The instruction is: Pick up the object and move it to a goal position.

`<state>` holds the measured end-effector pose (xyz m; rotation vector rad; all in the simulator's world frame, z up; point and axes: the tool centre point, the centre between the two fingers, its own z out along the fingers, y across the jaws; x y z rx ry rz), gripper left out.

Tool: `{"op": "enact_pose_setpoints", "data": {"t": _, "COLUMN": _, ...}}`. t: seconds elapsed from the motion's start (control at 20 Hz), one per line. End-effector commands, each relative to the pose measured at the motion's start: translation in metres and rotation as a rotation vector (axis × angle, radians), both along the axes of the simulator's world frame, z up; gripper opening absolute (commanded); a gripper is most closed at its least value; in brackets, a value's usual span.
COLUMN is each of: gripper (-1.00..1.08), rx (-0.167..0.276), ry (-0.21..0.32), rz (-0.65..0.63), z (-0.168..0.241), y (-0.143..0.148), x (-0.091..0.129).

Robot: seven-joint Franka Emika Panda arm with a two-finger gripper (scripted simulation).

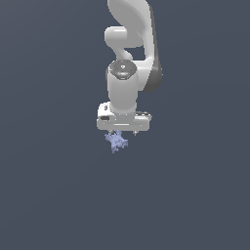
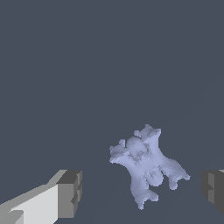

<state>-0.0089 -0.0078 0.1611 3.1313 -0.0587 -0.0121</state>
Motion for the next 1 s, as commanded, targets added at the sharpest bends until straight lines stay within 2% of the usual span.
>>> {"op": "enact_pose_setpoints", "data": {"t": 0.0, "gripper": 0.68, "rx": 0.000, "ry": 0.000, "rz": 0.000, "z": 0.0000, "y": 0.0000, "x": 0.0000}}
{"op": "enact_pose_setpoints", "data": {"t": 0.5, "gripper": 0.68, "rx": 0.001, "ry": -0.011, "rz": 0.022, "z": 0.0051, "y": 0.0008, "x": 0.0027}}
{"op": "enact_pose_setpoints", "data": {"t": 0.95, "gripper": 0.68, "rx": -0.010, "ry": 0.031, "rz": -0.050, "z": -0.0036, "y": -0.0028, "x": 0.0066}}
